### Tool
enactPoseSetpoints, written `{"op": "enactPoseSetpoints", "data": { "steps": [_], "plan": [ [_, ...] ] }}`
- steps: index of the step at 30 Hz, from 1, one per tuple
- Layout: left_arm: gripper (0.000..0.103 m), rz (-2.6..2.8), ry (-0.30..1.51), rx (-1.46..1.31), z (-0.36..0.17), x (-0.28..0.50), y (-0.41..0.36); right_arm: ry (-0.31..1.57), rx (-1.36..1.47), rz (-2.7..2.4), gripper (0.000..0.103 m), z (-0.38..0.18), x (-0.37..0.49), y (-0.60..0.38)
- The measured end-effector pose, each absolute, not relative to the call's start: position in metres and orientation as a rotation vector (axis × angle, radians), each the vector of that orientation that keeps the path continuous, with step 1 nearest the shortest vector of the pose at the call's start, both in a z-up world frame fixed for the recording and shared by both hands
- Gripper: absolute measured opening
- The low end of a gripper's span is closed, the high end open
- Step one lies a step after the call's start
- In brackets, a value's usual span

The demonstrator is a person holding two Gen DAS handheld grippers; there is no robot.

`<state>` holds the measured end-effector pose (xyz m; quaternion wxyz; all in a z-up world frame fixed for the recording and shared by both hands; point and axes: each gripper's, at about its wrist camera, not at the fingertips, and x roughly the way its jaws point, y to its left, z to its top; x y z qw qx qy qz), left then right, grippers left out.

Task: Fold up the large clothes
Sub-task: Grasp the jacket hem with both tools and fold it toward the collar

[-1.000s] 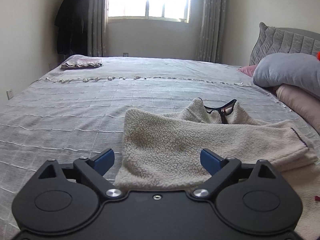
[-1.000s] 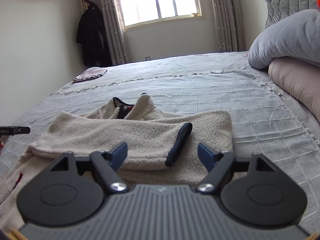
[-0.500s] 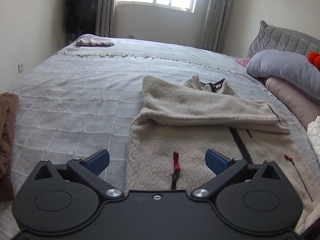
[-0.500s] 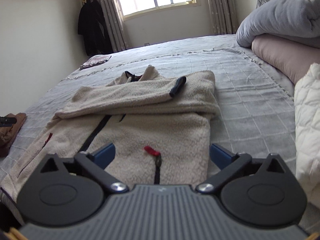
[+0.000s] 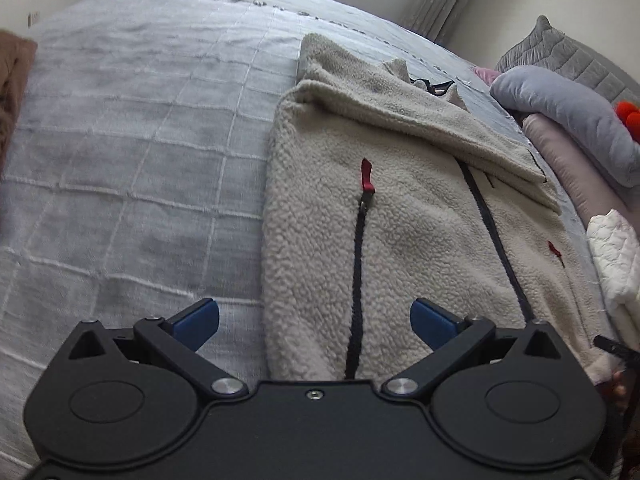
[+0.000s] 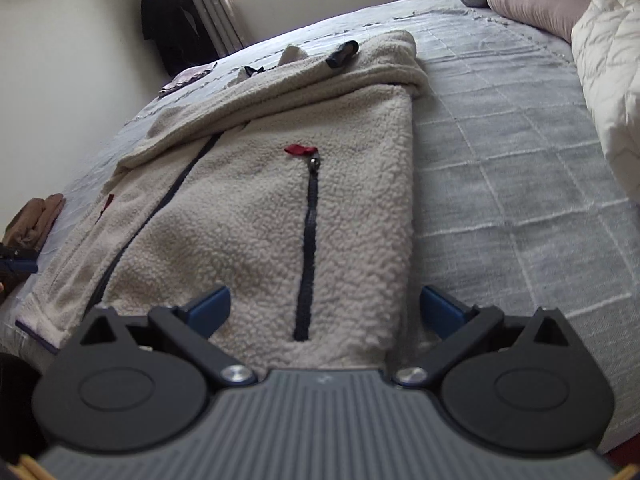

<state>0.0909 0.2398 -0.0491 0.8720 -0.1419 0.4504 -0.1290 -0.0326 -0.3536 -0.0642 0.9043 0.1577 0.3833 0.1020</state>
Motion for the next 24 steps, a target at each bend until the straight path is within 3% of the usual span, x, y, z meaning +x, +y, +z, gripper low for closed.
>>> {"op": "enactPoseSetpoints", "data": {
  "steps": [9,15,21,24],
  "plan": [
    [0.100,-0.430,0.984,-0.668,-0.086,0.071,0.272,0.749,0.533,0.349,0.103,-0.073,-0.063,-0.369],
    [0.078,-0.545,0.995,-0.735,-0.092,0.056,0.272,0.746,0.648,0.378,0.094,-0.078,-0.069,-0.375],
    [0.066,-0.604,1.010,-0.714,-0.091,0.049,0.266,0.766,0.718,0.383,0.074,-0.081,-0.069,-0.375],
    [0.048,-0.586,1.027,-0.688,-0.091,0.050,0.261,0.777,0.739,0.375,0.059,-0.083,-0.068,-0.375]
  ]
}}
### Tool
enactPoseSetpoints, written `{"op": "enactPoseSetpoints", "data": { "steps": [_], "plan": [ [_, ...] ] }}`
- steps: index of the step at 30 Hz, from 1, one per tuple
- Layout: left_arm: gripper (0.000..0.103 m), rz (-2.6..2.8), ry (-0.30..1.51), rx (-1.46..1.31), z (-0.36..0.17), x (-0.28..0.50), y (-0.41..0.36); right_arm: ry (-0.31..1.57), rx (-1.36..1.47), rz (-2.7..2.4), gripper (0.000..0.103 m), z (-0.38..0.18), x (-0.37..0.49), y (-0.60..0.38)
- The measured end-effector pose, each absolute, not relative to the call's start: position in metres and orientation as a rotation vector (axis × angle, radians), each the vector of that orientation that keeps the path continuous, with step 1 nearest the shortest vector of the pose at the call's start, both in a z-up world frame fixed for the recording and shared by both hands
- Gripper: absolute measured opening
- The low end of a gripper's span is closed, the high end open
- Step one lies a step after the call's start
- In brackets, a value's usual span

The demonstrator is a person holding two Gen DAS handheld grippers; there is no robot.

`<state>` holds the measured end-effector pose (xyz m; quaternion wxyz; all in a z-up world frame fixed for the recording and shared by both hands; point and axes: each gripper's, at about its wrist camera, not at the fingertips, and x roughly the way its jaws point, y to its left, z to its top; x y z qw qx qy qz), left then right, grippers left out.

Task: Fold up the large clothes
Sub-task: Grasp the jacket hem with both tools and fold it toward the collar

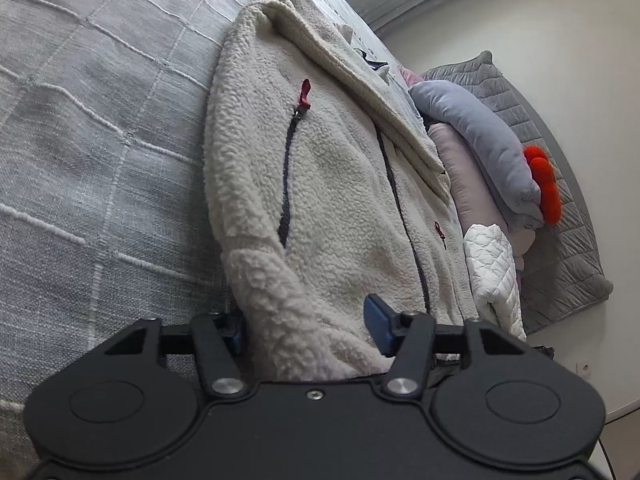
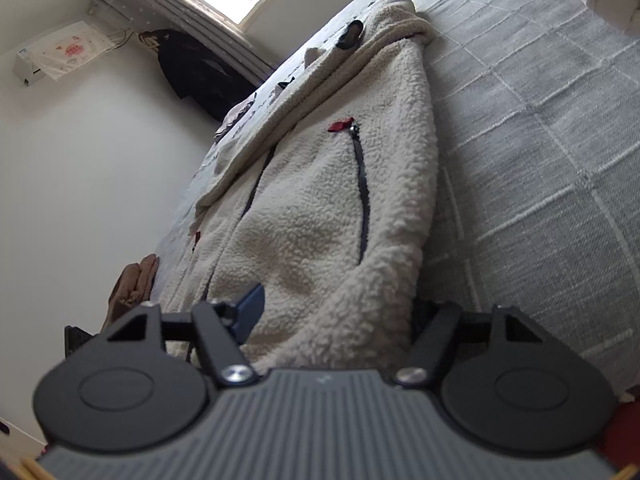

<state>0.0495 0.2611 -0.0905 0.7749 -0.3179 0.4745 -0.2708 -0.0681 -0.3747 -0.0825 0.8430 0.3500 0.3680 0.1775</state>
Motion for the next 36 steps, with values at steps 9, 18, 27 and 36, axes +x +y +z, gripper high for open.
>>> {"op": "enactPoseSetpoints", "data": {
  "steps": [9,18,27,36],
  "plan": [
    [0.013,-0.505,0.882,-0.663,-0.067,0.028,0.256,0.673,0.774,0.346,0.013,-0.076,-0.079,-0.373],
    [0.011,-0.526,0.643,-0.720,-0.017,0.010,0.248,0.440,0.767,0.387,0.011,-0.024,-0.079,-0.375],
    [0.011,-0.536,0.514,-0.758,0.021,0.039,0.251,0.312,0.764,0.379,0.011,0.018,-0.045,-0.385],
    [0.012,-0.478,0.385,-0.754,0.064,0.146,0.238,0.239,0.710,0.312,0.011,0.059,0.048,-0.381]
  ]
}}
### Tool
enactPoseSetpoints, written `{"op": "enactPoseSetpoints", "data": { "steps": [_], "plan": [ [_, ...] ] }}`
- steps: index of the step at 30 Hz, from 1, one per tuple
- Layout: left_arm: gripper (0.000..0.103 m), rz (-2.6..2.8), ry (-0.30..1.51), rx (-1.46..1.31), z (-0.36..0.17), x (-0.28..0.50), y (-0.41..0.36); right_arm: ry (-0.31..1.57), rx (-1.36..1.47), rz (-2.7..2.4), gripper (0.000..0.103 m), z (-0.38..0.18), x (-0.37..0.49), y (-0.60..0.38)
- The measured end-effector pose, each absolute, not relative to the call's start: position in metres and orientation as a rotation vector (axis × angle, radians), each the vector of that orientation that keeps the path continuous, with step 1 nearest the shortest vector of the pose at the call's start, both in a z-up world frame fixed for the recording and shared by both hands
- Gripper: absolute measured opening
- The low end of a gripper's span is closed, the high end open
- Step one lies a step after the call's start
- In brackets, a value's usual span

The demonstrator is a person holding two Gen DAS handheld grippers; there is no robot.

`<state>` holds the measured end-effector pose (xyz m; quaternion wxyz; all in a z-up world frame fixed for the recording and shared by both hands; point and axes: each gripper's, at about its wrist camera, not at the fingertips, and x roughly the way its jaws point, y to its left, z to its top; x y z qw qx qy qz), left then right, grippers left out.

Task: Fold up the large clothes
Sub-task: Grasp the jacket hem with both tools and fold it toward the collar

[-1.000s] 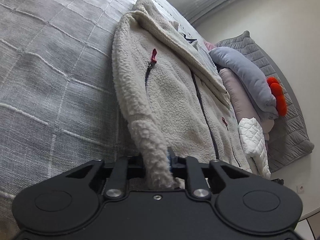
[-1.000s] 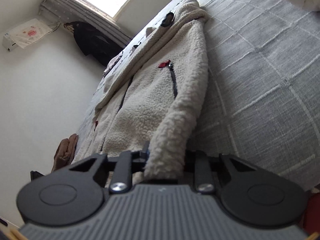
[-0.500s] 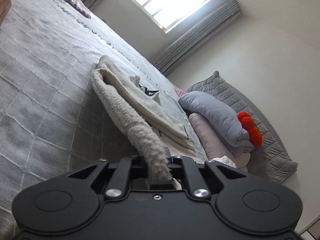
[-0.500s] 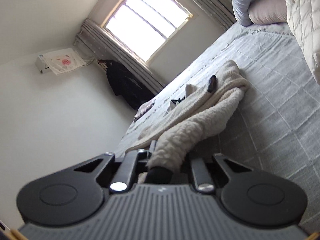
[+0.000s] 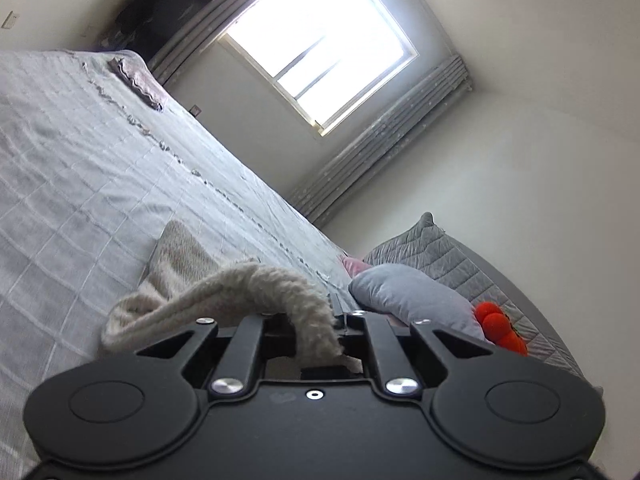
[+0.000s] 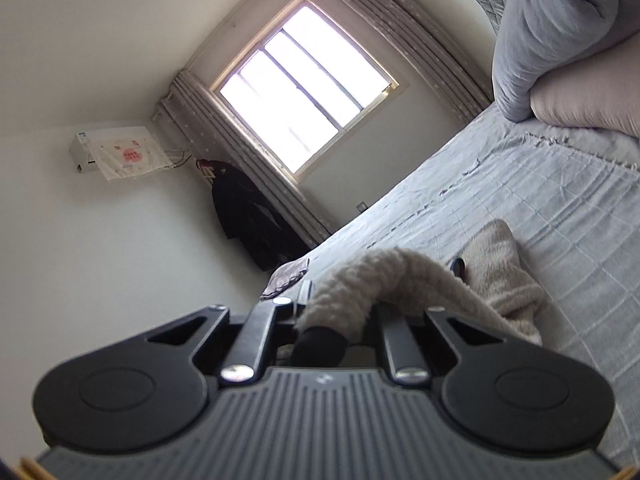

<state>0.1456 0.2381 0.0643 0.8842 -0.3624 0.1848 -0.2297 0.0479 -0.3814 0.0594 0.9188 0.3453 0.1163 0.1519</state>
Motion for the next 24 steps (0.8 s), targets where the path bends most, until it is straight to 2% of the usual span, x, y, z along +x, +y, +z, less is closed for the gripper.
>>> {"op": "enactPoseSetpoints", "data": {
  "steps": [6,10,17,24],
  "plan": [
    [0.012,-0.386,0.373,-0.710,0.083,0.253,0.210,0.232,0.671,0.227,0.011,0.075,0.139,-0.379],
    [0.012,-0.307,0.388,-0.669,0.074,0.324,0.189,0.245,0.643,0.157,0.011,0.068,0.198,-0.380],
    [0.016,-0.219,0.486,-0.628,0.010,0.419,0.164,0.367,0.552,0.093,0.011,0.008,0.297,-0.385],
    [0.017,-0.186,0.556,-0.649,-0.056,0.463,0.159,0.461,0.564,0.070,0.016,-0.056,0.350,-0.394]
  ]
}}
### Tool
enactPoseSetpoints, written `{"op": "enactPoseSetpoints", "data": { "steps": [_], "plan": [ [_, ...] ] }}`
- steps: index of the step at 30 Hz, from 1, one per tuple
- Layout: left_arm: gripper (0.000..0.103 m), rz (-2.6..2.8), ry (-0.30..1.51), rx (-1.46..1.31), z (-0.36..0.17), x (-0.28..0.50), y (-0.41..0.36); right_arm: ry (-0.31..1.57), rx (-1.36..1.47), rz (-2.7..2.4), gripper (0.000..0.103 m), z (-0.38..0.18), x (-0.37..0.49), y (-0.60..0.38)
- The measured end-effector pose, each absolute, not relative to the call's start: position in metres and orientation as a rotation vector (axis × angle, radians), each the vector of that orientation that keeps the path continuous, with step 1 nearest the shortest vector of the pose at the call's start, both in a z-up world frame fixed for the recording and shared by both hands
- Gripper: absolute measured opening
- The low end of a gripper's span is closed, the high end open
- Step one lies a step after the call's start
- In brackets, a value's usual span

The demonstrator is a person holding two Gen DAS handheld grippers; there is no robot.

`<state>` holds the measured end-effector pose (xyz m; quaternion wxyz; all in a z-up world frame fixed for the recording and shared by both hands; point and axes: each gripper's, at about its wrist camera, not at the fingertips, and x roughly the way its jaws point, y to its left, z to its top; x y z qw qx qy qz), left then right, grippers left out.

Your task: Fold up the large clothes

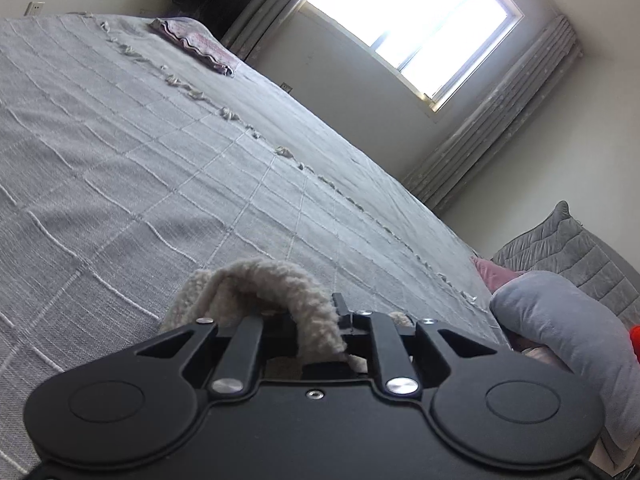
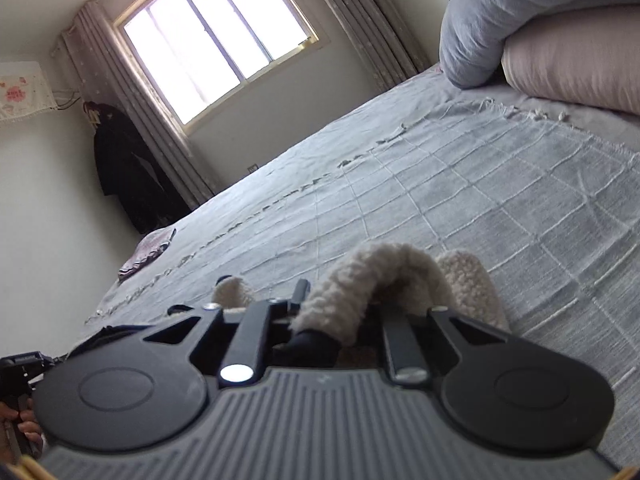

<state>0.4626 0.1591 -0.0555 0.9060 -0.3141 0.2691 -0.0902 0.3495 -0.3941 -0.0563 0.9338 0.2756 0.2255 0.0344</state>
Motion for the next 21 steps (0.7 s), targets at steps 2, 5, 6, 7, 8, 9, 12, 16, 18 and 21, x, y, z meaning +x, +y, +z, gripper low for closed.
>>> {"op": "enactPoseSetpoints", "data": {
  "steps": [2,5,6,7,8,9,12,16,18,21],
  "plan": [
    [0.017,-0.195,0.573,-0.648,-0.062,0.467,0.157,0.477,0.566,0.081,0.019,-0.063,0.355,-0.395],
    [0.023,-0.211,0.592,-0.660,-0.061,0.469,0.160,0.487,0.571,0.106,0.028,-0.063,0.357,-0.397],
    [0.025,-0.220,0.597,-0.659,-0.057,0.468,0.160,0.488,0.577,0.124,0.034,-0.061,0.357,-0.398],
    [0.032,-0.235,0.599,-0.656,-0.052,0.468,0.160,0.480,0.592,0.154,0.050,-0.058,0.355,-0.400],
    [0.049,-0.249,0.598,-0.653,-0.047,0.466,0.160,0.465,0.607,0.174,0.069,-0.054,0.352,-0.403],
    [0.062,-0.249,0.587,-0.643,-0.042,0.463,0.159,0.442,0.612,0.174,0.076,-0.051,0.349,-0.405],
    [0.100,-0.244,0.496,-0.571,-0.021,0.453,0.156,0.383,0.596,0.155,0.083,-0.037,0.337,-0.413],
    [0.100,-0.183,0.491,-0.305,-0.010,0.464,0.140,0.413,0.493,0.062,0.082,-0.029,0.346,-0.417],
    [0.098,-0.148,0.520,-0.203,-0.016,0.474,0.132,0.456,0.425,0.020,0.076,-0.029,0.360,-0.414],
    [0.089,-0.156,0.563,-0.136,-0.031,0.490,0.122,0.523,0.324,0.005,0.064,-0.032,0.384,-0.402]
  ]
}}
